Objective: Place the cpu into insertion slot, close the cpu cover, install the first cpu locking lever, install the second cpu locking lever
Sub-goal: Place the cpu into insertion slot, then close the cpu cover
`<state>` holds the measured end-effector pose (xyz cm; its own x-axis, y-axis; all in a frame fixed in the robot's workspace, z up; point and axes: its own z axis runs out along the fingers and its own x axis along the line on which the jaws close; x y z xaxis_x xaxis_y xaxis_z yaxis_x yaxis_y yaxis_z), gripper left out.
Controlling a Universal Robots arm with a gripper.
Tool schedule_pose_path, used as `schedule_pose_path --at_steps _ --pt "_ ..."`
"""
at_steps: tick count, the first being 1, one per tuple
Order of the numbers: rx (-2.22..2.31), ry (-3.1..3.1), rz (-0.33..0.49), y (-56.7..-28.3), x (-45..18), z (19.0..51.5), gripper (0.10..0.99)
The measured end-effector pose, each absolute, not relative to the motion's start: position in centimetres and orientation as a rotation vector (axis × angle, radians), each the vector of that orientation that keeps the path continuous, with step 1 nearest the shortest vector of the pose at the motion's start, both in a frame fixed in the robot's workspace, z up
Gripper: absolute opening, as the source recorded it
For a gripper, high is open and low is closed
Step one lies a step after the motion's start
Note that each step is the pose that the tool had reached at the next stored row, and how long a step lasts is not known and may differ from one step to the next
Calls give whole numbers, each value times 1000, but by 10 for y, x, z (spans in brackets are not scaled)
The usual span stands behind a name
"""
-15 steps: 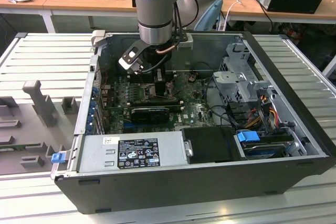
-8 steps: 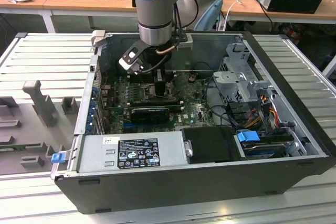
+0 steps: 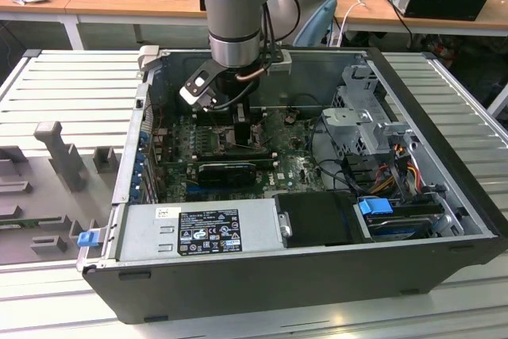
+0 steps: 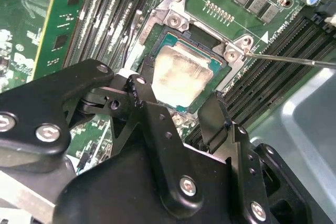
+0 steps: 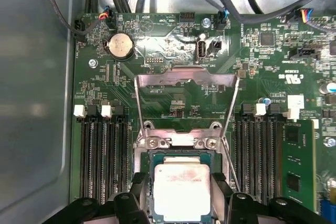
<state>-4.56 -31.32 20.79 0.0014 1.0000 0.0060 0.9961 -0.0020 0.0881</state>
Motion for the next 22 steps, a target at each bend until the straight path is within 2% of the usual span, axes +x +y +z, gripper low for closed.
schedule_pose_path --at_steps 2,5,6,7,8,10,22 --pt "2173 2171 87 -313 -46 209 588" --pt "2163 2163 65 -314 -46 210 400" --pt "2162 2162 63 -314 -46 210 278" --pt "2162 2162 62 -314 -46 212 220" --pt "2161 2161 62 -314 -46 213 220" --pt "2161 2161 62 -314 -46 214 106" --pt "2157 2158 54 -314 -46 223 106"
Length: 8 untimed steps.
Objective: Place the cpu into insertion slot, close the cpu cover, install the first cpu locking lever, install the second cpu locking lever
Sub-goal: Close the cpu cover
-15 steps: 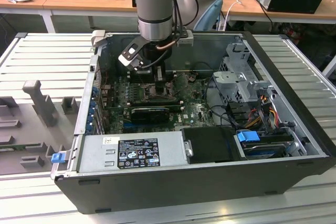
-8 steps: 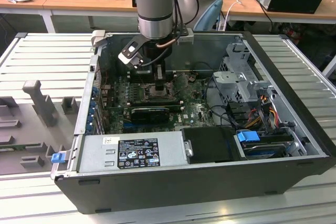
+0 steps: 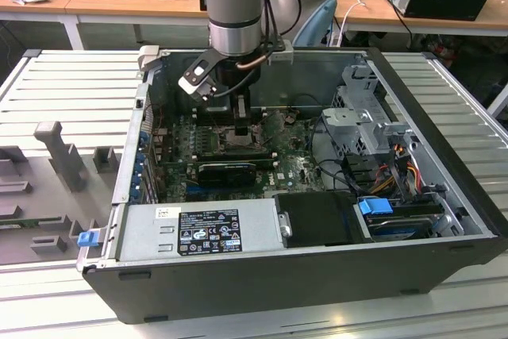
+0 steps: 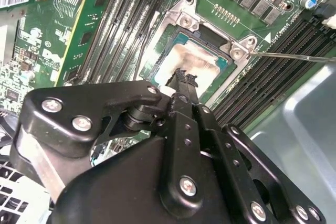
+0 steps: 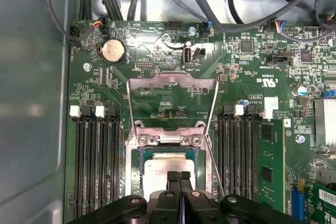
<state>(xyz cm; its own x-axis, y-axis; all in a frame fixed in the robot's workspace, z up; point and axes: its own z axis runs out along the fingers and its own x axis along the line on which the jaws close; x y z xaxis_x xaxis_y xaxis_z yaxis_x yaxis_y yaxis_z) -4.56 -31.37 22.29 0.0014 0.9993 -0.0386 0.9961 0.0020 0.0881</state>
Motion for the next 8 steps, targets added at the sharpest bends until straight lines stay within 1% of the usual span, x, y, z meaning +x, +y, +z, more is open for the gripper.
schedule_pose_path --at_steps 8 --pt "2158 2159 53 -315 -37 224 106"
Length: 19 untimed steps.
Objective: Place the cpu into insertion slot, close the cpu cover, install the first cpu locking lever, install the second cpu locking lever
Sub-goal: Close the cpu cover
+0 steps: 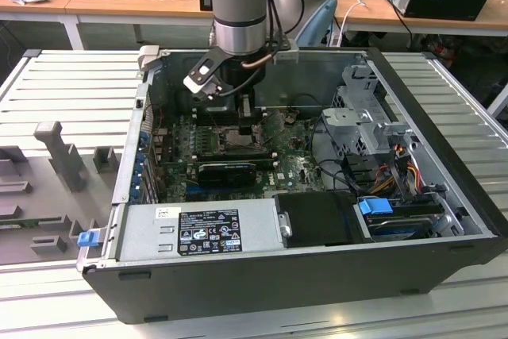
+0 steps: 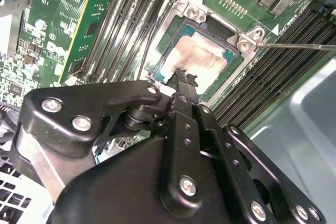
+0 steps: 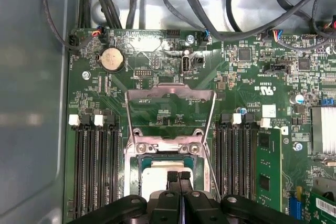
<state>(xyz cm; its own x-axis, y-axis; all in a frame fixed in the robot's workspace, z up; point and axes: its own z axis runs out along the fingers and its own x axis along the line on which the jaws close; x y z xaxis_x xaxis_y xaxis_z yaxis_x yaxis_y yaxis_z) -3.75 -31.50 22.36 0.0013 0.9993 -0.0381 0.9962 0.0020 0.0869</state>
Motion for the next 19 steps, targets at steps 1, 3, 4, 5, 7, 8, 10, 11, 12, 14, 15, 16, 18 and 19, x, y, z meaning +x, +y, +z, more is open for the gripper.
schedule_pose_path --at_steps 1,3,4,5,7,8,10,11,12,14,15,16,18,19 --pt "2158 2159 53 -315 -37 224 106" --pt "2158 2159 52 -315 -37 224 106" --pt "2158 2159 53 -315 -37 226 106" --pt "2158 2159 53 -315 -37 228 106" --pt "2158 2159 53 -315 -37 229 106" --pt "2158 2159 53 -315 -37 230 106" --pt "2158 2159 53 -315 -36 230 106" --pt "2158 2159 53 -315 -36 230 106" --pt "2158 2159 52 -315 -36 231 106" --pt "2158 2159 53 -315 -36 234 106" --pt "2158 2159 53 -315 -36 236 106" --pt "2158 2159 53 -315 -36 236 106" --pt "2158 2159 53 -315 -36 237 106" --pt "2158 2159 53 -314 -35 237 106"
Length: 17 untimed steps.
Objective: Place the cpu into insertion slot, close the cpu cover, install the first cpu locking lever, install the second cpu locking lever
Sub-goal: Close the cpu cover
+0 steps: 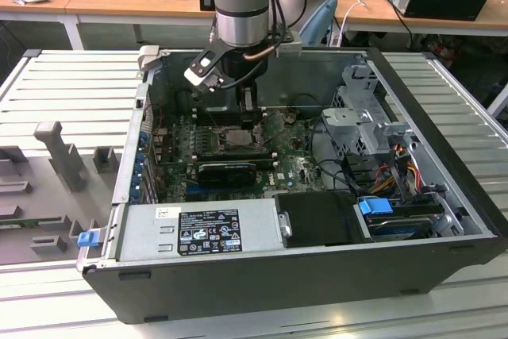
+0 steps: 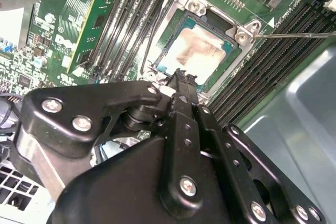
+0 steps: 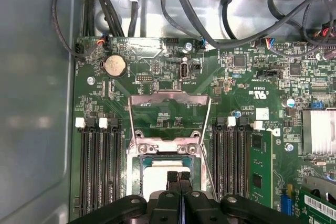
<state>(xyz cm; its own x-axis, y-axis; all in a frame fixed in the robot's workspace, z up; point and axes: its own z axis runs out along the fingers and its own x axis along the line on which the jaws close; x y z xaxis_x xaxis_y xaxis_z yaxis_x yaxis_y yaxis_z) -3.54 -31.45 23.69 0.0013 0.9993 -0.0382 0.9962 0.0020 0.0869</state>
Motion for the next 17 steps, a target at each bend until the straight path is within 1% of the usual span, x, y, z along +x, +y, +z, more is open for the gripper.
schedule_pose_path --at_steps 6,17 --pt "2158 2159 53 -314 -35 252 106" --pt "2158 2159 53 -313 -31 258 106"
